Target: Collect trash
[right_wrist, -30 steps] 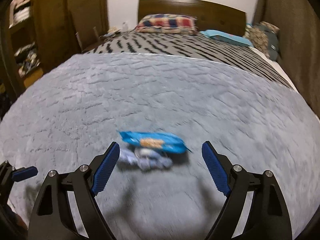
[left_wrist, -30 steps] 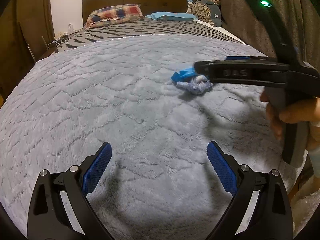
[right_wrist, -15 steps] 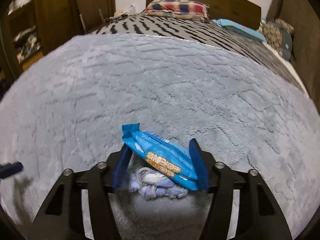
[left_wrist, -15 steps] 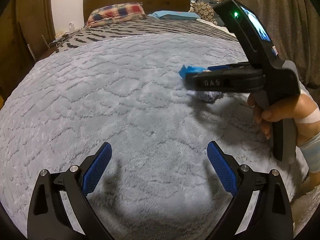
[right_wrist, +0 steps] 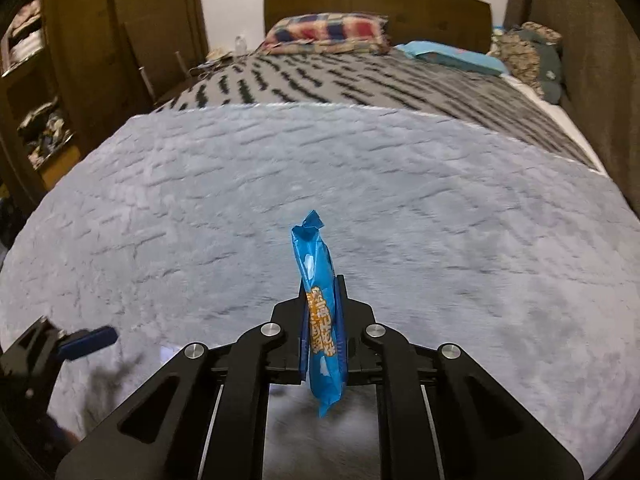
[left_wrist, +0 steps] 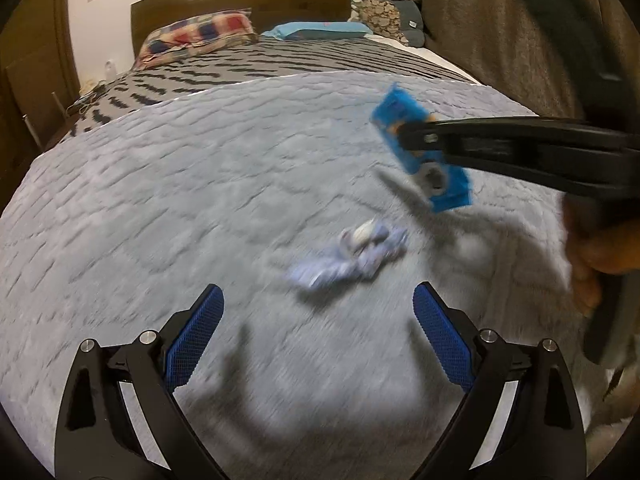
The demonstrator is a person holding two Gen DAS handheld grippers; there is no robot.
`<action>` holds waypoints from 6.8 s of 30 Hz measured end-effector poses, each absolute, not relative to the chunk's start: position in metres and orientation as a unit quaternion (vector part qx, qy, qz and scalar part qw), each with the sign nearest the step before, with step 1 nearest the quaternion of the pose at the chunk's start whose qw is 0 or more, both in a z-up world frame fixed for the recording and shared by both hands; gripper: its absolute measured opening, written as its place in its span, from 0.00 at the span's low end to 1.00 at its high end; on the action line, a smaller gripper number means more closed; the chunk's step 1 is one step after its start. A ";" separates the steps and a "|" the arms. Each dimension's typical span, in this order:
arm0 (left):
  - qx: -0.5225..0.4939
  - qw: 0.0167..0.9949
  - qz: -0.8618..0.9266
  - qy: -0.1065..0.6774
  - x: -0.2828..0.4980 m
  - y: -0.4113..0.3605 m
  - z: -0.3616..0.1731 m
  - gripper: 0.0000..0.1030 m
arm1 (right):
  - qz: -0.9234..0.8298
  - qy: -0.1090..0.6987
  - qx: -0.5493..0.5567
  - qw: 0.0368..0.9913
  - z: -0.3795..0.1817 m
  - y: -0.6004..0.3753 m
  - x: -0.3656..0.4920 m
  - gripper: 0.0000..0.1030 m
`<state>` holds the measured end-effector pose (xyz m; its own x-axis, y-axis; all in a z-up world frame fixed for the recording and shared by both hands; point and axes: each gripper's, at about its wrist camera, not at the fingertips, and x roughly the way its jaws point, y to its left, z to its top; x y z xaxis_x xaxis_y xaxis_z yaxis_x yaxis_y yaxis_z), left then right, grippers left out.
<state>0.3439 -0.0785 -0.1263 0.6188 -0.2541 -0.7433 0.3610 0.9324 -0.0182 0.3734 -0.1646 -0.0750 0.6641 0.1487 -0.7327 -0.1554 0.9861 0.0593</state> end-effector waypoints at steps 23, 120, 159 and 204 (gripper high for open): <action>0.097 0.895 -0.190 0.392 0.319 -0.114 -0.106 0.04 | 0.074 0.375 0.015 0.924 -0.047 -0.206 0.285 0.11; 0.040 0.937 -0.125 0.324 -0.002 0.003 -0.087 0.92 | 0.002 0.303 0.053 0.952 -0.051 -0.189 -0.028 0.97; 0.005 0.982 -0.073 0.172 -0.064 0.006 0.014 0.92 | -0.048 0.158 0.024 0.986 0.036 -0.183 -0.103 0.97; 0.005 0.984 -0.066 0.166 -0.069 0.008 0.017 0.92 | -0.054 0.158 0.035 0.985 0.033 -0.185 -0.103 0.97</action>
